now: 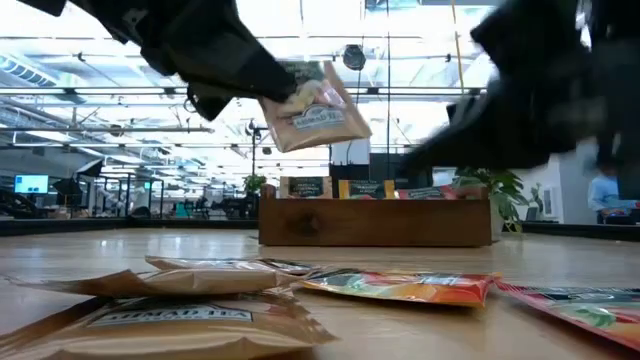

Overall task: Pick & Place Tea
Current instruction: Put the brown tea bag into the left wooden organizer

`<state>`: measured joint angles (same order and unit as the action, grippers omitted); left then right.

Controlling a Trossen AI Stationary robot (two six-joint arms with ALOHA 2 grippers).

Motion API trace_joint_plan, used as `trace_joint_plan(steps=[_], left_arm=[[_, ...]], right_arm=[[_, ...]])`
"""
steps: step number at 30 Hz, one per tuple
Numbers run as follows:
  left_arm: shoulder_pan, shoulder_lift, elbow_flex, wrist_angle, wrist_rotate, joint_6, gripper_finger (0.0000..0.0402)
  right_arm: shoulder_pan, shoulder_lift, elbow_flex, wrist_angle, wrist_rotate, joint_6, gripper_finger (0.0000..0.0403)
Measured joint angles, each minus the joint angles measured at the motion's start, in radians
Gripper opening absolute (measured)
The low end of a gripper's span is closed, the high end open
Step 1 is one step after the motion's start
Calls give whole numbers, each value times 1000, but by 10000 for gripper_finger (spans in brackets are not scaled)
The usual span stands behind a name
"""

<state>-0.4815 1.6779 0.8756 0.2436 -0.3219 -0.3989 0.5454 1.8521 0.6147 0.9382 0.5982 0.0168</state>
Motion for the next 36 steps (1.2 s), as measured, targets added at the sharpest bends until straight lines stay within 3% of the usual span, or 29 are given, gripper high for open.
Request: trace_joint_plan(steps=[9,20,24,36], left_arm=[[-69,27,109,-222,-146,60,5],[-97,24,140,-203,-204,90,5],[-68,35,141,-122,-197,115,3],[-25,131,166,-59,-140,132,6]], right_arm=[[-25,-166,-2,34,-196,61,83],[-146,-163,-2,67,-393,161,197],[-178,-164,-2,59,-471,189,209],[-193,-164,-1,2,-545,231,193]])
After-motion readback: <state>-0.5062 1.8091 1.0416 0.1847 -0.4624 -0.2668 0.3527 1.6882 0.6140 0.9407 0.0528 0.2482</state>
